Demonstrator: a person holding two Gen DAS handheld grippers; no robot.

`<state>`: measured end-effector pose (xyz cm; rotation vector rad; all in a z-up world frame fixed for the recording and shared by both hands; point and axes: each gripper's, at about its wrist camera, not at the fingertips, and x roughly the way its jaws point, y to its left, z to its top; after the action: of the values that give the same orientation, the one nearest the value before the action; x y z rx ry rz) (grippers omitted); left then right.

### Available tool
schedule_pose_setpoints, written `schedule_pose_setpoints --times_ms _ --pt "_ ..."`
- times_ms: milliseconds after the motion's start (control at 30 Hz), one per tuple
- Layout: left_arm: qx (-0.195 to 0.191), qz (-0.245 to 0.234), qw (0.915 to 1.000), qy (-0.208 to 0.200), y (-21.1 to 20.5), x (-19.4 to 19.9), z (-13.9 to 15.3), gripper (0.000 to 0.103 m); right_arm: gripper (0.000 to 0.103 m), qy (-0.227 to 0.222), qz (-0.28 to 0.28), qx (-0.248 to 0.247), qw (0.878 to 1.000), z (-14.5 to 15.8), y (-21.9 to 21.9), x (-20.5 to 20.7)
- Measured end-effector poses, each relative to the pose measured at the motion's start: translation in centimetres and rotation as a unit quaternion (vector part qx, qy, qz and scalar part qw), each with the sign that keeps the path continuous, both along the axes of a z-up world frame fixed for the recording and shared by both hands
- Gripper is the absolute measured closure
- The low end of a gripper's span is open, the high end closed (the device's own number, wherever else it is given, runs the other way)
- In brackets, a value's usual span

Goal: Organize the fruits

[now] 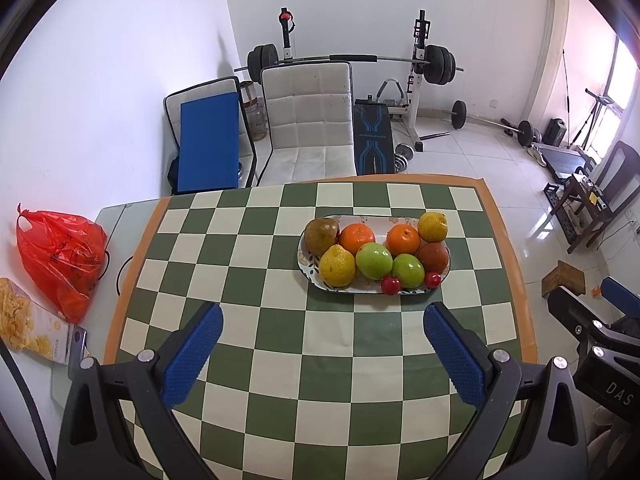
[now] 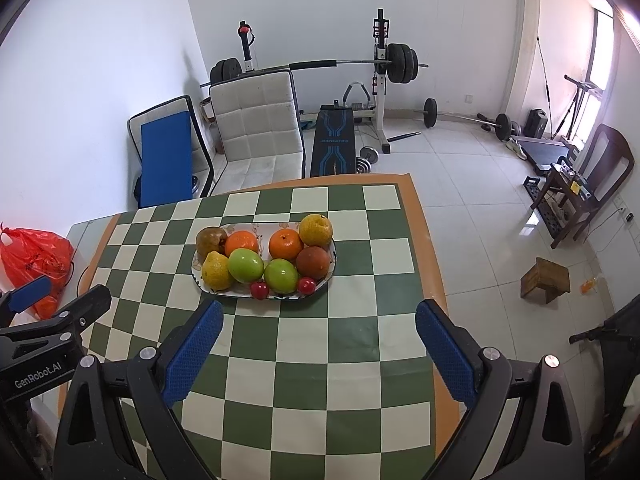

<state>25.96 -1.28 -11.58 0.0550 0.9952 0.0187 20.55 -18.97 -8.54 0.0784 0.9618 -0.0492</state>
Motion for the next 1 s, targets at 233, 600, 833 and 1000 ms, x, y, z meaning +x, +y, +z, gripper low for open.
schedule_pose_setpoints --times_ms 233,600,833,1000 --pt "-0.001 -0.001 1.0000 0.000 0.0 -0.2 0.0 0.000 0.004 -0.001 -0.004 0.000 1.000 1.0 -0.2 -0.5" --pt "-0.001 -0.002 1.0000 0.000 -0.1 0.1 0.4 0.000 0.004 0.002 -0.012 0.002 1.000 1.4 -0.4 -0.9" --pt "-0.003 0.000 1.0000 0.000 -0.1 -0.4 0.7 0.000 0.004 0.002 -0.013 0.000 1.000 1.4 -0.3 -1.1" --pt "-0.003 0.001 1.0000 0.000 -0.1 -0.3 0.7 0.000 0.004 0.002 -0.012 0.000 1.000 1.4 -0.3 -1.1"
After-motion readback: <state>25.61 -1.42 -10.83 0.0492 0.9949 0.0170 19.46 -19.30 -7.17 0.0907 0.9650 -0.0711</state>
